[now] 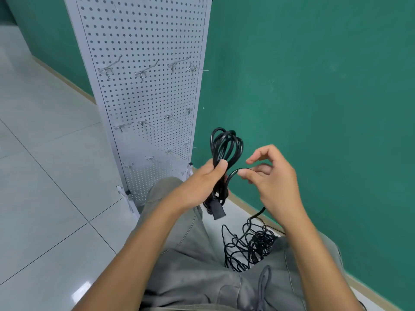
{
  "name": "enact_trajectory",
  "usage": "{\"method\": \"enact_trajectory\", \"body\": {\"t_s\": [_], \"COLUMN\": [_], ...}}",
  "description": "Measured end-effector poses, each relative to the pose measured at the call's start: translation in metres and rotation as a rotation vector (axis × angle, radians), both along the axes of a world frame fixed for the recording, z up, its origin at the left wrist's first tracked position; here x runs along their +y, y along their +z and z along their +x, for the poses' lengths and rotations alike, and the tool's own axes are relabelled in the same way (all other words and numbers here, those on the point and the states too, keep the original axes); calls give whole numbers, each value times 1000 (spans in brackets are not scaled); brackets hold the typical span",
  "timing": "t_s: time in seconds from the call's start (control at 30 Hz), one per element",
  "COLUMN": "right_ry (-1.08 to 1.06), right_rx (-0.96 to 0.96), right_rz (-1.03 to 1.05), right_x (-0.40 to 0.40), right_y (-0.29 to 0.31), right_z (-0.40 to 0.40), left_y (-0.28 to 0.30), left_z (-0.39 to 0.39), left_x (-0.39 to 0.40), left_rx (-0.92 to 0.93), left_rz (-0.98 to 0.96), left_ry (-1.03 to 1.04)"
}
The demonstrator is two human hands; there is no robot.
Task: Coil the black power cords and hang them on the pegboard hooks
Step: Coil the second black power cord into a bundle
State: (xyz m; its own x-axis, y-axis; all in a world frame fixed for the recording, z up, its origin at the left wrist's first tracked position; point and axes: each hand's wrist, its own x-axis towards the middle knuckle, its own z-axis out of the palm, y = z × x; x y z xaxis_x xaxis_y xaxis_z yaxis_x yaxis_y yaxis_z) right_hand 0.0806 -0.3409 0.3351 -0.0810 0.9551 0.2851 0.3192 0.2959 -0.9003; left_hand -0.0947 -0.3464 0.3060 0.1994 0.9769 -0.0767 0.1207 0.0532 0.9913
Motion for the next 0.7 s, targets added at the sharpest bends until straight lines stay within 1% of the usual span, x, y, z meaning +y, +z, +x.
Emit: {"method": "enact_trajectory", "body": {"t_s": [0.1, 0.23, 0.3, 0.43, 0.53, 0.6, 0.7], "right_ry": [-92, -93, -70, -24, 11, 18, -24], "right_rx": [47, 128, 164, 223, 172, 141, 187], "right_rz": [12, -17, -29, -52, -123, -179, -195], "right_x": [2, 4, 5, 5, 4, 4, 3], "right_y": [1, -5, -10, -32, -59, -75, -84], "right_z": [5, 9, 10, 14, 18, 16, 12], "left_y": [9, 8, 8, 9, 10, 9, 8], "left_z": [7, 9, 9, 5, -3, -8, -12], "left_x": [-5, -6, -6, -3, 0, 2, 4], "left_rx": [-76, -111, -149, -351, -464, -494, -474], "left_rz": [-15, 61, 60, -25, -85, -67, -56], "left_ry": [-109, -210, -192, -136, -74, -66, 8]}}
